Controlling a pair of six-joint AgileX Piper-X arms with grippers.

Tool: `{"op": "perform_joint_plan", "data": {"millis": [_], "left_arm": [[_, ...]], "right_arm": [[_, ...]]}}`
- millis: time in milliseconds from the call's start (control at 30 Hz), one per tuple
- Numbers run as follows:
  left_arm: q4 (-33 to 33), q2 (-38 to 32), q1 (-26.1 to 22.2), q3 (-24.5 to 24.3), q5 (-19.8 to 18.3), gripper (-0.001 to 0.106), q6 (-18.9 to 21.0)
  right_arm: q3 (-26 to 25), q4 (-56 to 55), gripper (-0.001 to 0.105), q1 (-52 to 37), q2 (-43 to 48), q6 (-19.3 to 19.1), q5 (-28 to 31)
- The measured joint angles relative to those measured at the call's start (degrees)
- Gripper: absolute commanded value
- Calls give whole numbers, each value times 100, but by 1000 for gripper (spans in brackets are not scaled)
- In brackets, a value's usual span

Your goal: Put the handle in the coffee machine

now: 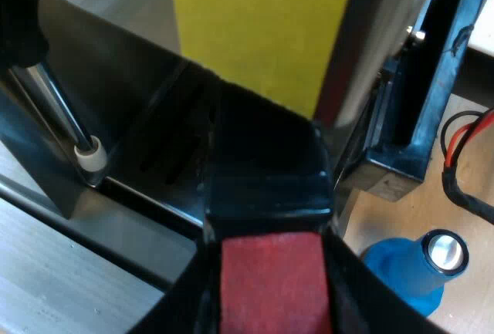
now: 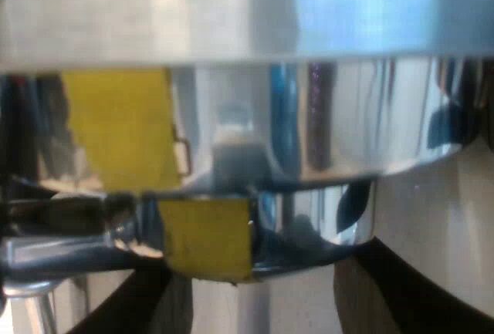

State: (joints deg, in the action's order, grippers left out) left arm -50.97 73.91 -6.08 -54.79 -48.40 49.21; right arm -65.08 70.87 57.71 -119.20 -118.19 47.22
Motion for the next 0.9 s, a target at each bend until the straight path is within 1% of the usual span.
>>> {"op": "perform_joint_plan", "data": {"millis": [33, 167, 200, 233, 267, 333, 367, 400, 500, 600, 900], "left_arm": [[0, 0, 0, 0, 0, 7, 0], [0, 0, 0, 0, 0, 34, 0], [0, 0, -24, -13, -82, 43, 0], [0, -14, -41, -20, -103, 47, 0], [57, -26, -67, -47, -176, 54, 10], [171, -26, -67, -89, -254, 61, 16], [202, -26, -67, -99, -282, 63, 16], [294, -26, -67, -117, -441, 65, 16], [427, -78, -35, -182, -749, 65, 16], [476, -109, -38, -197, -826, 65, 16], [473, -109, -38, -204, -856, 65, 16]], "right_arm": [[0, 0, 44, 0, 0, 0, 0], [0, 0, 44, 0, 0, 0, 0], [0, 0, 44, 0, 0, 0, 0], [0, 0, 44, 0, 0, 0, 0], [18, 0, 44, 12, 0, 15, 13], [27, 0, 44, 12, 0, 20, 19], [23, 14, 44, 12, -25, 32, 16], [23, 41, 44, 12, -28, 31, 16], [23, 96, 44, 12, -28, 13, 53], [23, 109, 44, 1, -28, -8, 70], [23, 115, 44, 0, -28, -4, 73]]}}
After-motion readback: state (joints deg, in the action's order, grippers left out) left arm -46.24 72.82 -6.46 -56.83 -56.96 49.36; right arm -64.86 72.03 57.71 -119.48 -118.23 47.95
